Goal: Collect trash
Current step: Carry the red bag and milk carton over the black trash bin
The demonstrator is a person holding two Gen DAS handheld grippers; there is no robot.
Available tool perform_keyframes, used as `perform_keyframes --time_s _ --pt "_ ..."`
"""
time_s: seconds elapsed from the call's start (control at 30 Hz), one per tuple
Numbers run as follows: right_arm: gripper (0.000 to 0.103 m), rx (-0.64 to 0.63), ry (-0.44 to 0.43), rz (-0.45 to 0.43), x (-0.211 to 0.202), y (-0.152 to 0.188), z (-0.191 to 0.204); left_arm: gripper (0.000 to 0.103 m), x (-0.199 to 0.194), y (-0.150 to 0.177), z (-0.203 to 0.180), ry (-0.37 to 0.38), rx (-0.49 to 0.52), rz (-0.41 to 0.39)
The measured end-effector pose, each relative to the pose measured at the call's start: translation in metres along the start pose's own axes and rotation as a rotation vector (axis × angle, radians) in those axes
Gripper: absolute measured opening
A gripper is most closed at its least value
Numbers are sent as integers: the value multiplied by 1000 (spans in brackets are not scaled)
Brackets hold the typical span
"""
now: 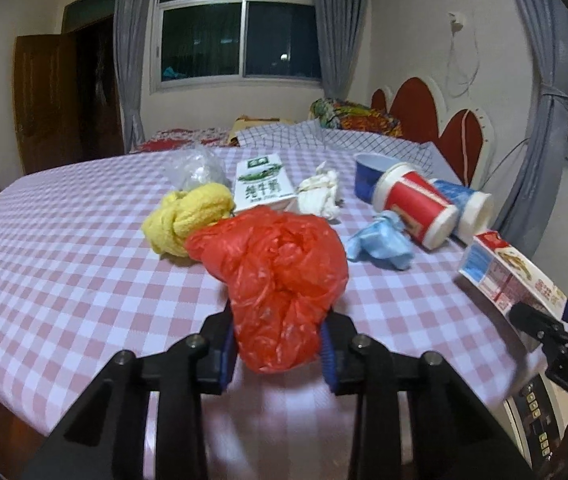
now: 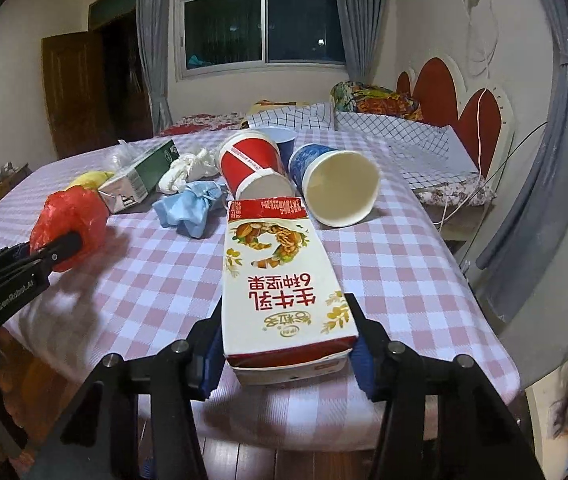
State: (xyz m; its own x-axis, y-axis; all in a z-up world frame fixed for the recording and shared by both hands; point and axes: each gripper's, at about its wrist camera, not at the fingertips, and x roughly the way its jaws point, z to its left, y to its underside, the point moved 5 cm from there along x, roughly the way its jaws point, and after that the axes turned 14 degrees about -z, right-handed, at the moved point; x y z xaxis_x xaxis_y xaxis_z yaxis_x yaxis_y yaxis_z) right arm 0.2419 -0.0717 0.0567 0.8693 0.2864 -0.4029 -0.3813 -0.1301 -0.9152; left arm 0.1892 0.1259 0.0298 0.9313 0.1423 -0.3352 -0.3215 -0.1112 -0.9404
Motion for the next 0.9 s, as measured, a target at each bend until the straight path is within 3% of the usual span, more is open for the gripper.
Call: perform_keyframes --time_s 0.2,0.47,0.9 --pt "55 -7 38 -30 -30 0 -13 34 -27 2 -27 67 30 -5" --pt "55 -2 114 -72 -74 0 -48 34 -41 3 -93 171 81 -7" --pt "55 83 285 -62 -136 35 -148 33 -58 20 -217 390 174 8"
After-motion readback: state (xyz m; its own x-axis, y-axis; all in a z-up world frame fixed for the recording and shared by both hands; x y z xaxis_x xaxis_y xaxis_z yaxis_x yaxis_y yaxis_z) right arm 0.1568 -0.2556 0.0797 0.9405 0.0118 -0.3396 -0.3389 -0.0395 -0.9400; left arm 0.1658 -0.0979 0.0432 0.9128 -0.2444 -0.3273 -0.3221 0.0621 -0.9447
